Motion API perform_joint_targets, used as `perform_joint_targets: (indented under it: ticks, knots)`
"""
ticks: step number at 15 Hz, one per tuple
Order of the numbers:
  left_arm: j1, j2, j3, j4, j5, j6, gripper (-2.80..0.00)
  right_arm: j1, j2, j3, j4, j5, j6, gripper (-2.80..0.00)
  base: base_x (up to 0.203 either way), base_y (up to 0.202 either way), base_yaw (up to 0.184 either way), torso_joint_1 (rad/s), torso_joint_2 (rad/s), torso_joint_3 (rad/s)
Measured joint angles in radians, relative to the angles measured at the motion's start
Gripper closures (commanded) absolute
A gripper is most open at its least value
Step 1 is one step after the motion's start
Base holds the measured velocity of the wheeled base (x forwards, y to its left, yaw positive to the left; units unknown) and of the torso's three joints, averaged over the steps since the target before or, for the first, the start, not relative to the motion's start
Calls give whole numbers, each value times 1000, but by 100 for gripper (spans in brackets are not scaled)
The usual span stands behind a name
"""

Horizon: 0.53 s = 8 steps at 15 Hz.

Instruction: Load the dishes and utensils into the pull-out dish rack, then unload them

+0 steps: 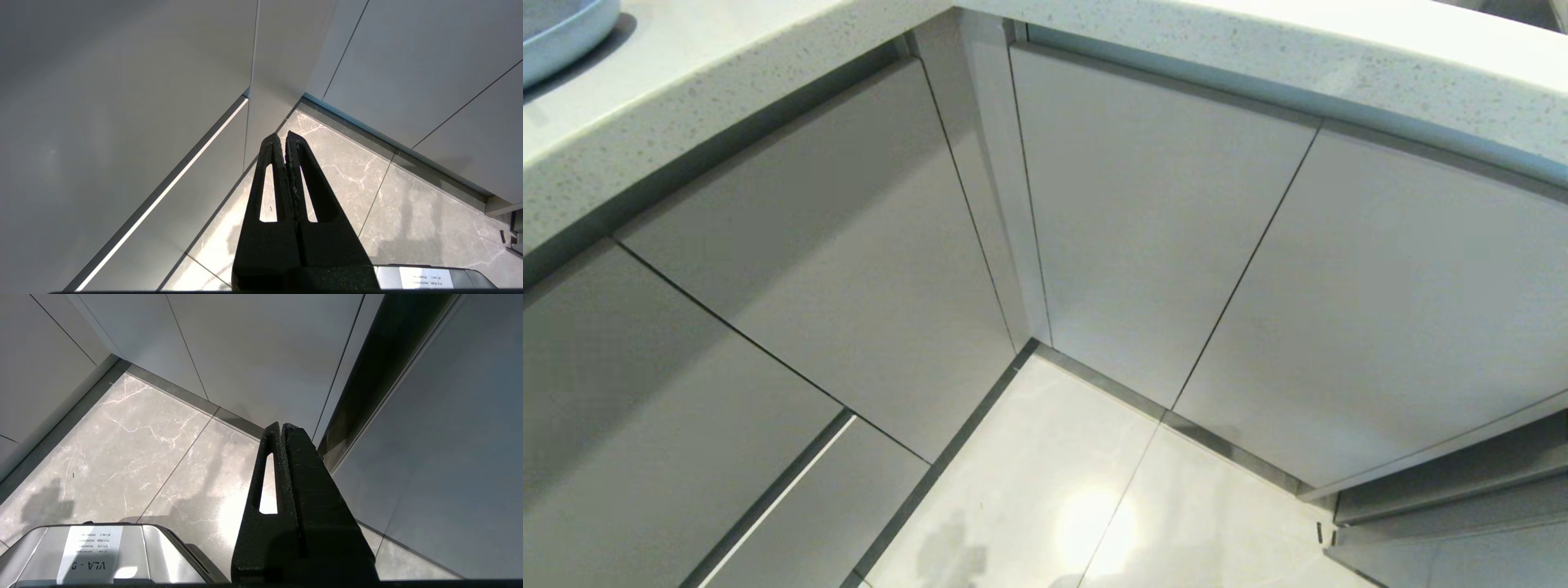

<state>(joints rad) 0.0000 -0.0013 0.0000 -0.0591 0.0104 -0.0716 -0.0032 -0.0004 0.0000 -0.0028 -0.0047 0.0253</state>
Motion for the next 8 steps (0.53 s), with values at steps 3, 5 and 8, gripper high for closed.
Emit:
perform_joint_targets:
  ticks: [3, 5, 8]
  knots:
    - [0, 0, 0, 0, 0, 1, 0, 0, 0, 0, 0, 0, 1, 0, 0, 0, 0, 0, 0, 0]
    - [0, 0, 0, 0, 0, 0, 0, 0, 0, 0, 0, 0, 1, 0, 0, 0, 0, 0, 0, 0]
    - [0, 0, 0, 0, 0, 0, 0, 0, 0, 0, 1, 0, 0, 0, 0, 0, 0, 0, 0, 0]
